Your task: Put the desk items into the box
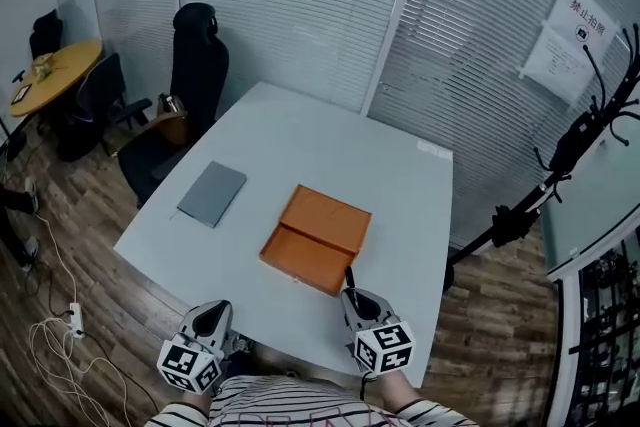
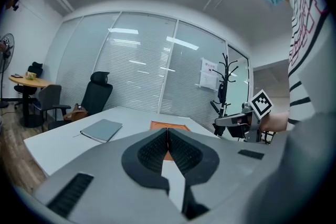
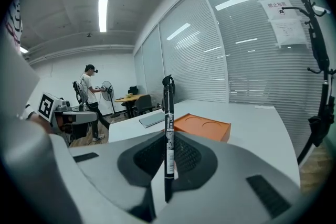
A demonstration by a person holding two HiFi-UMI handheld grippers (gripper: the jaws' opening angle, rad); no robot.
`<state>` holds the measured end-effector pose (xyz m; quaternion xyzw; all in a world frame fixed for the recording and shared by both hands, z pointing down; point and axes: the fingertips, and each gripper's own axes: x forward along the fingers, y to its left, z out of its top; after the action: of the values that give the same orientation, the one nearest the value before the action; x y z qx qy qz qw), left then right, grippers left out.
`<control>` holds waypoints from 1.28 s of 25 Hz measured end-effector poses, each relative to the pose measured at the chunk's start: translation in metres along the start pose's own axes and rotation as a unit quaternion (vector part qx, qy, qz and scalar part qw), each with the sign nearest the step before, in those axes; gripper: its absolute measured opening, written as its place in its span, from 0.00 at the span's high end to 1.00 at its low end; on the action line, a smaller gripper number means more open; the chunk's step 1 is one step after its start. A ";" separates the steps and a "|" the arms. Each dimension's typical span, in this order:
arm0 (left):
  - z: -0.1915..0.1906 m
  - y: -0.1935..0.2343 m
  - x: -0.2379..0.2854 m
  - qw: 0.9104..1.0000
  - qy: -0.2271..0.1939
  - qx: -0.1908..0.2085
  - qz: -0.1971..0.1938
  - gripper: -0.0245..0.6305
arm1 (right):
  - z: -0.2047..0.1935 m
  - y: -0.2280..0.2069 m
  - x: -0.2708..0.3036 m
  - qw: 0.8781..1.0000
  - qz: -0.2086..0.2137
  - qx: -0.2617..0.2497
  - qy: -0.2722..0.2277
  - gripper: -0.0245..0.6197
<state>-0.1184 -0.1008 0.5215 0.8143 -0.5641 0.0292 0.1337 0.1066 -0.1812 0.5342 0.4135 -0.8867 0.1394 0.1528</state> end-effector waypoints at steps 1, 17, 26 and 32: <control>0.002 0.003 0.006 1.000 0.002 0.001 -0.010 0.93 | 0.002 -0.002 0.004 1.000 -0.007 0.000 -0.001 0.90; 0.036 0.086 0.071 0.994 0.010 0.015 -0.105 0.93 | 0.010 -0.018 0.092 0.992 -0.104 -0.036 0.056 0.90; 0.033 0.109 0.087 0.992 0.018 0.008 -0.124 0.93 | -0.011 -0.023 0.127 0.988 -0.106 -0.037 0.107 0.90; 0.034 0.118 0.096 0.991 0.023 0.010 -0.131 0.93 | -0.030 -0.025 0.147 0.981 -0.091 -0.069 0.158 0.90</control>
<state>-0.1968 -0.2354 0.5292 0.8817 -0.4487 0.0352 0.1414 0.0408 -0.2870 0.6217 0.4540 -0.8172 0.1275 0.3314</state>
